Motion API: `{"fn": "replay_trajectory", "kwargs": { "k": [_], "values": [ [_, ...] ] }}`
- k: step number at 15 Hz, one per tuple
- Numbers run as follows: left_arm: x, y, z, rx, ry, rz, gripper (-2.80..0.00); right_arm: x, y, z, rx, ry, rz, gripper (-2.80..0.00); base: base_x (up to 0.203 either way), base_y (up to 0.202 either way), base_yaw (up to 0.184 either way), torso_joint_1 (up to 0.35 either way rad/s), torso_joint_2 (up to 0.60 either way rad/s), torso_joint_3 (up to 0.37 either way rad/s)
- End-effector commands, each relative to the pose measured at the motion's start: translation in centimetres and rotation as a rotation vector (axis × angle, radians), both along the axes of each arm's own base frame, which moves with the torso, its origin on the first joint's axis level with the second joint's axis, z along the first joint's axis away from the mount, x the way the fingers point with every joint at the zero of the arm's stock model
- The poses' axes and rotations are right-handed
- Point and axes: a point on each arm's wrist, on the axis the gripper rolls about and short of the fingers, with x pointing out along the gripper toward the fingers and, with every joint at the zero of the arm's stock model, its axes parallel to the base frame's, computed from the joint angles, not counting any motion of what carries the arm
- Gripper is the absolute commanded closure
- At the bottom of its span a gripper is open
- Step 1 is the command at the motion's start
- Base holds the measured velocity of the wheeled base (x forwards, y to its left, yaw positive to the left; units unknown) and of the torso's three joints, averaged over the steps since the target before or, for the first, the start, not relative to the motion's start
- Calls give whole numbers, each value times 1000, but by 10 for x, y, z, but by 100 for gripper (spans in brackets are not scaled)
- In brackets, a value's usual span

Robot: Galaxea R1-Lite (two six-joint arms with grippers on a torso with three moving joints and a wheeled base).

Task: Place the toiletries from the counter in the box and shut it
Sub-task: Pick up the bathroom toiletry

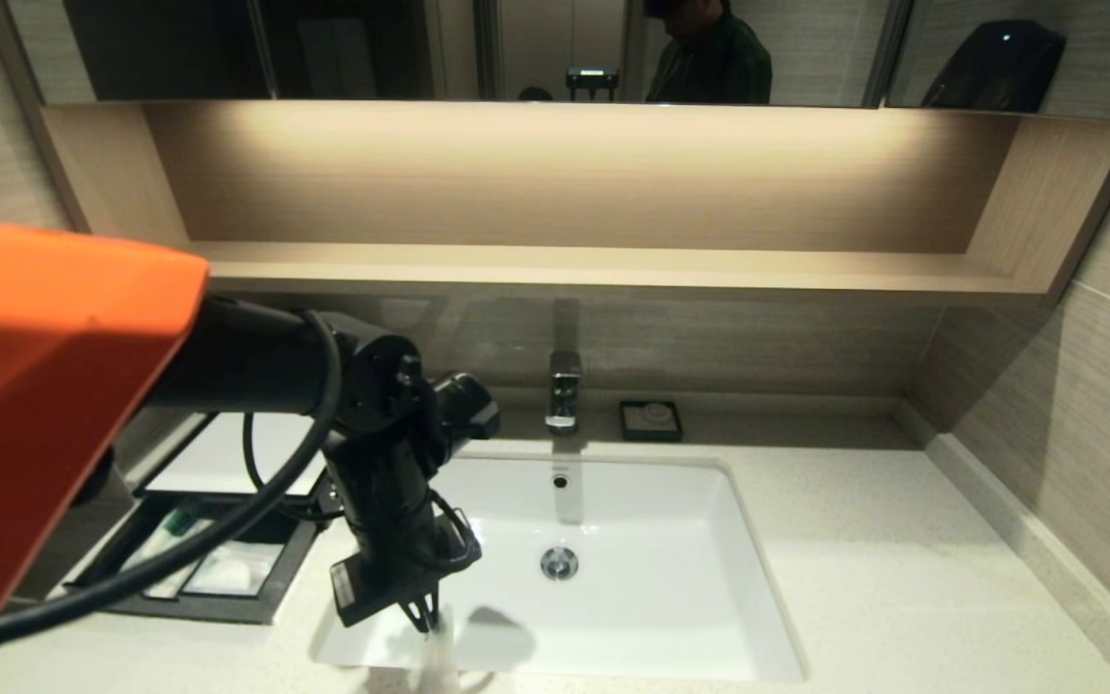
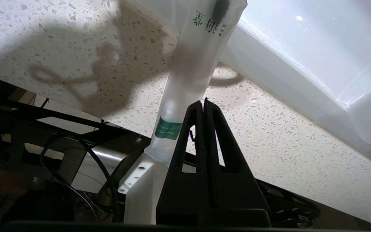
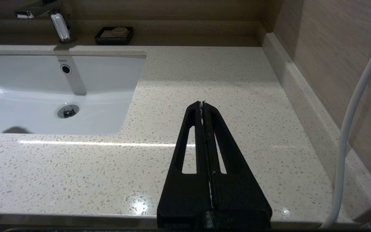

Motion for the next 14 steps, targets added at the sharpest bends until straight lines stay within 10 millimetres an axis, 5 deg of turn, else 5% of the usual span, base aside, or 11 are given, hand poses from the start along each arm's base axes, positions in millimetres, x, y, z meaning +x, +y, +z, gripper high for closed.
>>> {"fn": "replay_trajectory", "kwargs": {
  "k": [1,14],
  "values": [
    [4,-2,-9,11,16,-5,0,0,0,0,0,0,0,0,0,0,0,0,0,0],
    [12,-5,-31,35,49,-13,0,0,0,0,0,0,2,0,0,0,0,0,0,0]
  ]
}}
